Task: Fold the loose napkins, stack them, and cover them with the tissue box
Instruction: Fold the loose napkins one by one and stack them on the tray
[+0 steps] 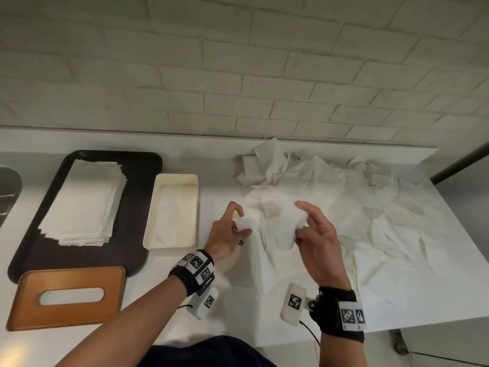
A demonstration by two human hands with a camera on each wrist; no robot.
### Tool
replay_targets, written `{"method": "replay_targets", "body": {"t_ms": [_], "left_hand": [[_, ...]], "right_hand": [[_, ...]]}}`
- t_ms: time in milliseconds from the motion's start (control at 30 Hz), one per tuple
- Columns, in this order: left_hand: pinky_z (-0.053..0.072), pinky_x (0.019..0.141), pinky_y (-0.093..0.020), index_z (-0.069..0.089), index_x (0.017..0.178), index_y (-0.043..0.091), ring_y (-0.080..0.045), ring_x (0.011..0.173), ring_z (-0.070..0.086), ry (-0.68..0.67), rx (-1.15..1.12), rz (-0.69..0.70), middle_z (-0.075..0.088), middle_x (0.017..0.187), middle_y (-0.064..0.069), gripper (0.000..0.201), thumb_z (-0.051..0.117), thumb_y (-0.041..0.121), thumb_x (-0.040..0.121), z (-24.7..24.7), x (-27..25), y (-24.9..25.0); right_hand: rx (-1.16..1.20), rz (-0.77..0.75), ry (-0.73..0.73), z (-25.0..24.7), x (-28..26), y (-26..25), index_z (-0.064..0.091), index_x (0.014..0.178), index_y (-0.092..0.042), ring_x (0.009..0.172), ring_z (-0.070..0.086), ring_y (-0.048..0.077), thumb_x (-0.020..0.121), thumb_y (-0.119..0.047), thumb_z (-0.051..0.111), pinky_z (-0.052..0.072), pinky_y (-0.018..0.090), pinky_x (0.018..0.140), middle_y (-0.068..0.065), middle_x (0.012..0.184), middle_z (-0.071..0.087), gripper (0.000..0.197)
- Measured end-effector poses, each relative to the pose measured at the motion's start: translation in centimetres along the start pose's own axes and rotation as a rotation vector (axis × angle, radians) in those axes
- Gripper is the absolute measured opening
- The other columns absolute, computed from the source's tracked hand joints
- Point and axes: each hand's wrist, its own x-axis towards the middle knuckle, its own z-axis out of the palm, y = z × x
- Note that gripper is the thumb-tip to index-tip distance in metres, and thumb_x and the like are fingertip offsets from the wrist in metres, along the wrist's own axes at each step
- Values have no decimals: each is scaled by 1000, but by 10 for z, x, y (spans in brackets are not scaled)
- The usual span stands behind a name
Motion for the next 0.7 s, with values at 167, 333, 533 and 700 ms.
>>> {"method": "replay_targets", "body": {"t_ms": [167,333,533,700], "left_hand": [[66,83,-41,70,105,19,-23,81,73,-59,-196,35,73,78,4,21,54,6,107,-12,-6,15],[62,87,-33,75,105,7,-25,96,77,-95,-451,-97,82,100,-5,53,38,44,114,-22,-18,35],[62,78,-49,67,96,16,-27,84,73,58,-116,173,76,89,-4,32,73,48,99,-32,-19,30],[59,73,-31,65,116,30,-17,86,72,34,-42,333,75,96,5,19,75,31,101,-51,-30,58]], "right_hand": [[-410,-12,-11,2,-2,38,82,105,-9,113,71,29,106,-7,63,50,42,97,8,115,80,19],[-449,82,14,15,-7,59,82,102,-16,104,74,19,97,-10,80,56,22,82,0,112,81,8],[-508,50,-4,24,-3,66,70,107,-20,107,73,22,96,-11,81,58,32,90,-4,116,77,17],[-317,-27,16,41,10,66,33,134,-26,146,49,11,88,-3,62,38,36,120,0,153,56,59]]}}
